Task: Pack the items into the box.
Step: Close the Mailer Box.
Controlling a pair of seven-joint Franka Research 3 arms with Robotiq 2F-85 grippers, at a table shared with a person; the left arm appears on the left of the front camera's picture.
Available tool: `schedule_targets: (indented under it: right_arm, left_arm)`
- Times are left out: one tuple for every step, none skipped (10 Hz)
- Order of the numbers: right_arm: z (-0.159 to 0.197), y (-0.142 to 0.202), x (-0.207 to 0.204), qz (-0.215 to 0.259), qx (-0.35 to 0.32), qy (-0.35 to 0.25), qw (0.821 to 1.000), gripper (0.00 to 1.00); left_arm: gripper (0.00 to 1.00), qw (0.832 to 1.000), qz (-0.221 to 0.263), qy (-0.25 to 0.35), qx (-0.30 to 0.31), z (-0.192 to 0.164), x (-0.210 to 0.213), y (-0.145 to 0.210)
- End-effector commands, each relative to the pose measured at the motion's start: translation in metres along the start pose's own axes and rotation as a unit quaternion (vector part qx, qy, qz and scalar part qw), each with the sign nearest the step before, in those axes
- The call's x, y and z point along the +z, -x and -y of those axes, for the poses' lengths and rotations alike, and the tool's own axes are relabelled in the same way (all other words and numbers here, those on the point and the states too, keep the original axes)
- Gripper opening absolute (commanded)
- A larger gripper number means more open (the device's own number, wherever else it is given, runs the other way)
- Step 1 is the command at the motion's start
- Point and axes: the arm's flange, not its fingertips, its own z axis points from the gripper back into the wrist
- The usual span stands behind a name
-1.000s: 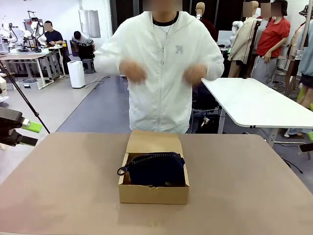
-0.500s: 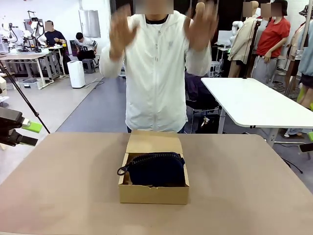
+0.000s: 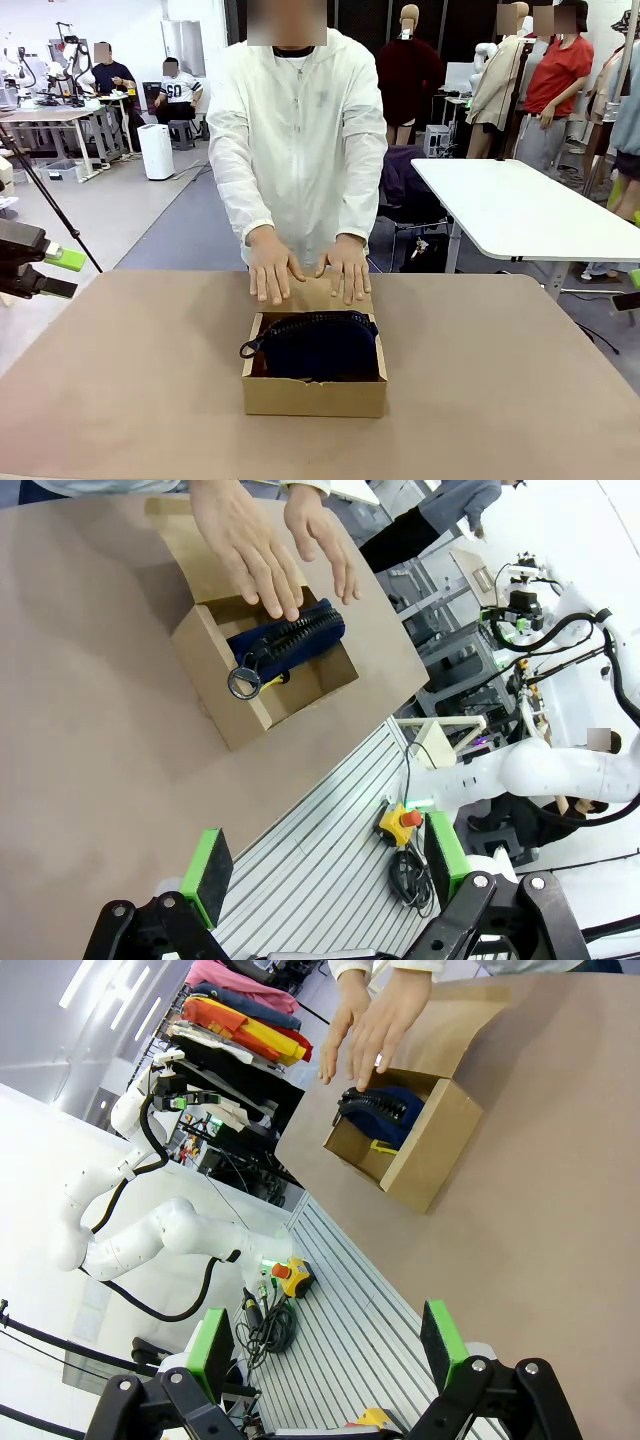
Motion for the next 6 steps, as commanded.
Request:
schedule_targets:
  right_arm:
    - [-0.003,0.000,0.002,-0.007,0.002,-0.001,1.000,1.00]
    - [-0.003,0.000,0.002,-0.007,0.002,-0.001,1.000,1.00]
    - [0.000,0.000,0.000,0.000,0.000,0.000,1.000,1.00]
    - [0.008,-0.020,-0.018,-0.029,-0.008,0.023,0.999,1.00]
    - [0.019,-0.044,-0.051,-0.076,-0.007,0.037,0.996,1.00]
    - [0.035,-0.066,-0.085,-0.109,-0.003,0.059,0.992,1.00]
  left_arm:
    - [1.00,1.000,0.005,0.003,-0.008,-0.002,0.003,0.001]
    - [1.00,1.000,0.000,0.000,0.000,0.000,0.000,0.000]
    - [1.00,1.000,-0.011,-0.007,0.010,-0.003,-0.009,-0.006]
    - [1.00,1.000,-0.017,0.004,0.013,-0.008,-0.021,-0.015]
    - [1.00,0.999,-0.017,0.006,0.033,-0.018,-0.040,-0.029]
    - [1.00,0.997,-0.024,0.049,0.052,-0.032,-0.066,-0.048]
